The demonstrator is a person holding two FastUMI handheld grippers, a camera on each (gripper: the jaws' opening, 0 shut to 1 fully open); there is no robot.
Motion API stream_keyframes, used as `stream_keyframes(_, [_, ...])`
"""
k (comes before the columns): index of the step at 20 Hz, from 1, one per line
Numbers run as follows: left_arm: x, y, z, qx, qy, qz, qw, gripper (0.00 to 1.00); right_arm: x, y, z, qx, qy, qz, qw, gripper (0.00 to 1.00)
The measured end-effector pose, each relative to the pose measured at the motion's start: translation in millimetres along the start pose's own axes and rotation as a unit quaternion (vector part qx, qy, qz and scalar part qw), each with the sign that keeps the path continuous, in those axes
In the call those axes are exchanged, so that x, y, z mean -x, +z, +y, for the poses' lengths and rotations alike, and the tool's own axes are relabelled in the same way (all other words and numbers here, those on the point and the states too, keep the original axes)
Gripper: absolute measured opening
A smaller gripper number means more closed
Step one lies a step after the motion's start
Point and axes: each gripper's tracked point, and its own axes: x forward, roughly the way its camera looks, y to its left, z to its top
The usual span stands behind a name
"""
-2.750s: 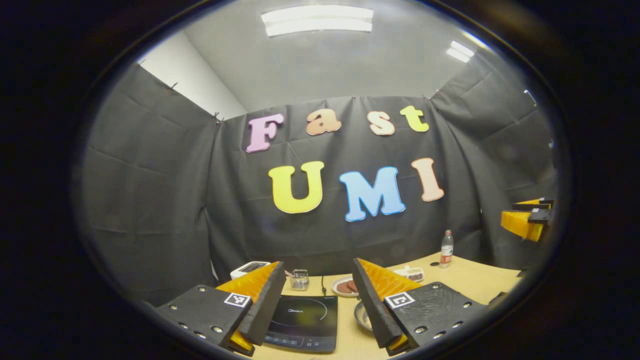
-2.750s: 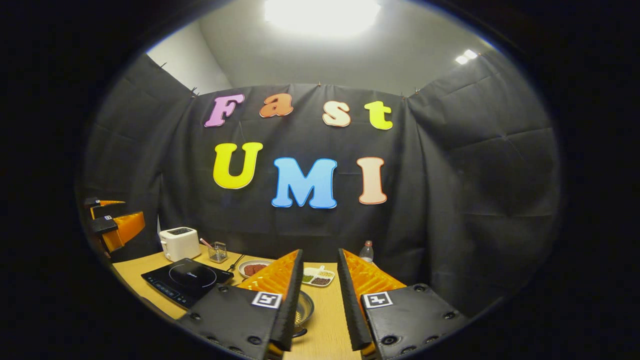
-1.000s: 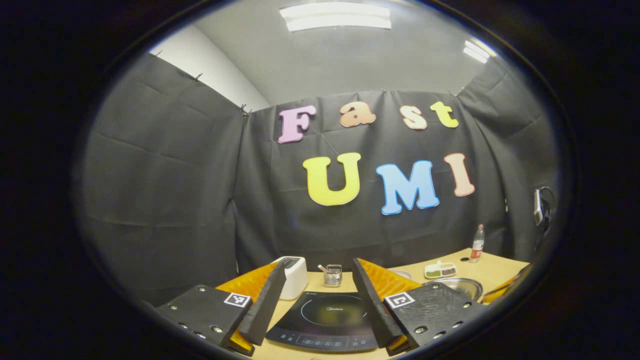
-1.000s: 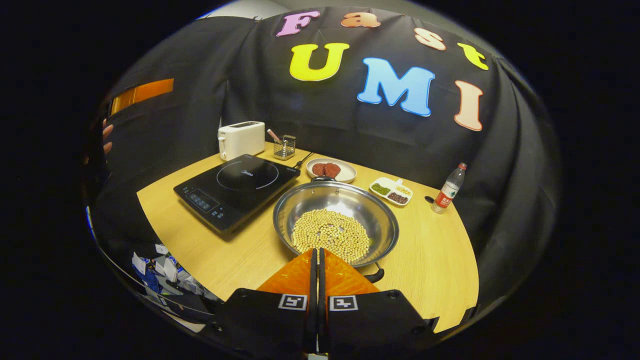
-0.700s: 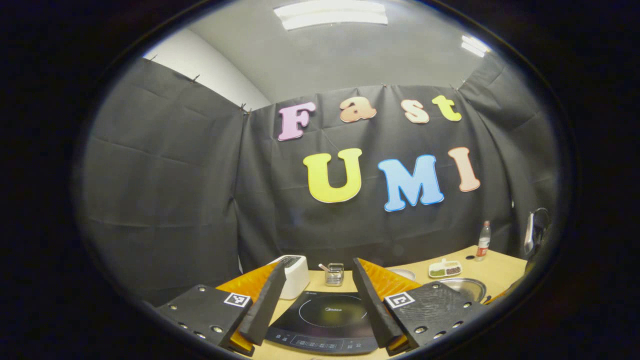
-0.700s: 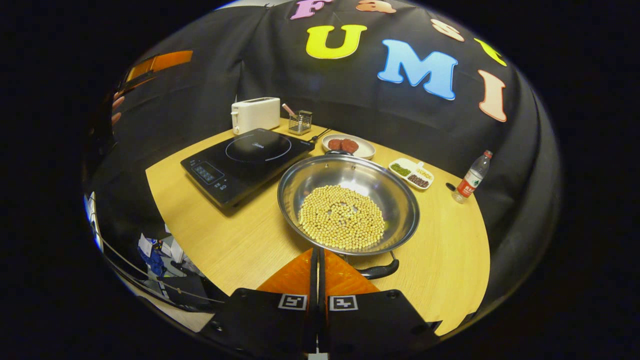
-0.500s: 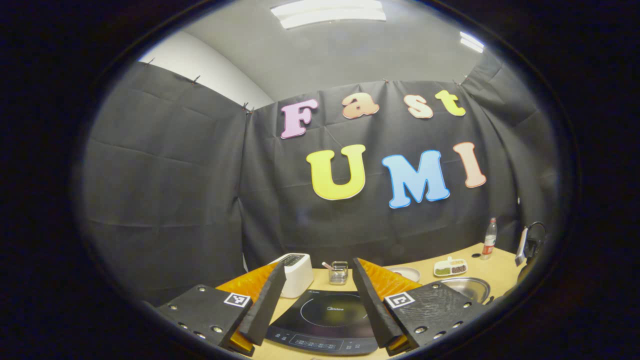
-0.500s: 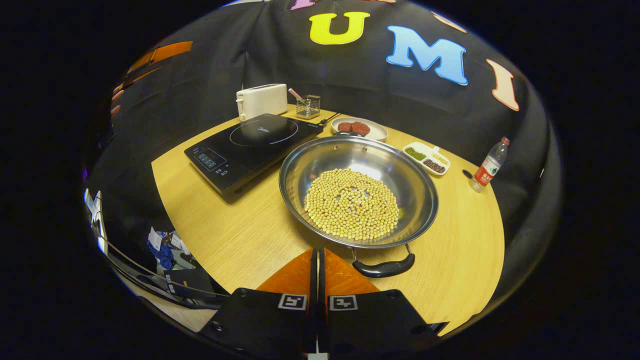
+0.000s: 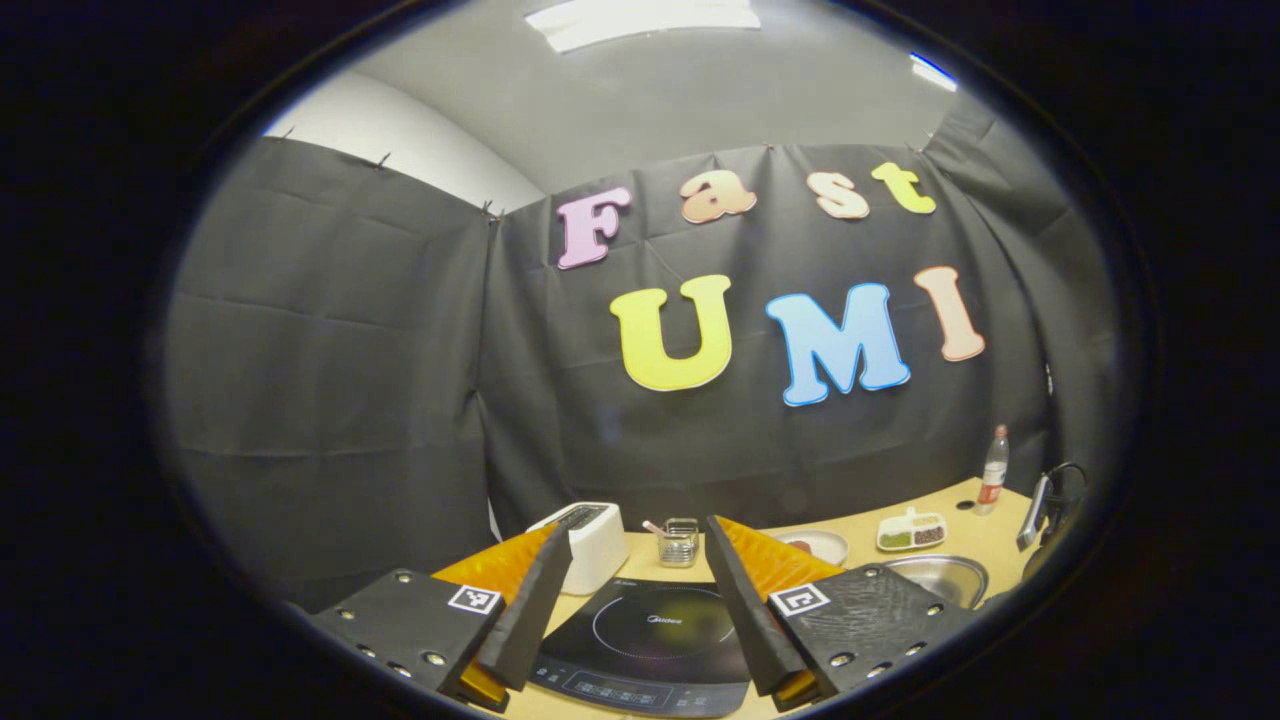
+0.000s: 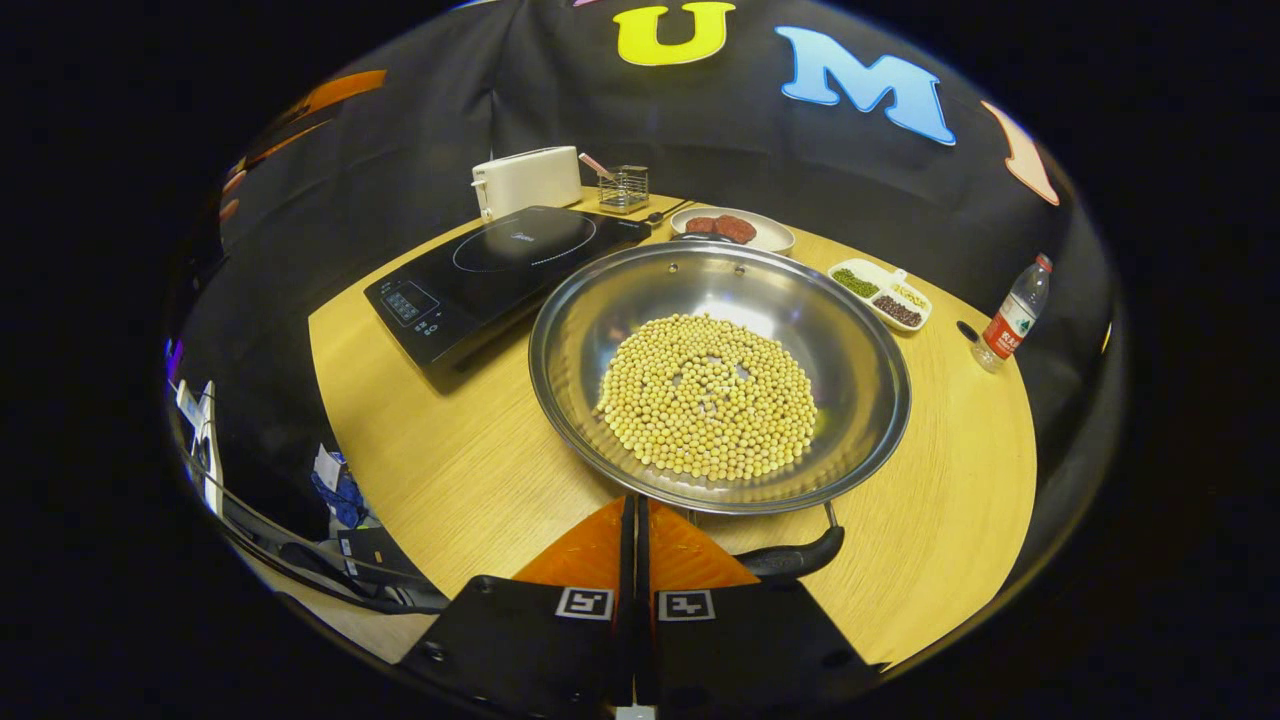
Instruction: First push the handle of the pot to place it horizontally, then grasp the pot with both hands and set it on the induction cooktop.
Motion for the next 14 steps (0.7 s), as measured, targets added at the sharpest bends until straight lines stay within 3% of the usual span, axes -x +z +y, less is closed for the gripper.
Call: stream_keyframes(14, [-12.6,-3.7,-42.9,0.001,-0.026,0.000,1.000,0.79,6.3,-9.0,-58.9,-0.016,-0.044,0.007,0.999,0.02])
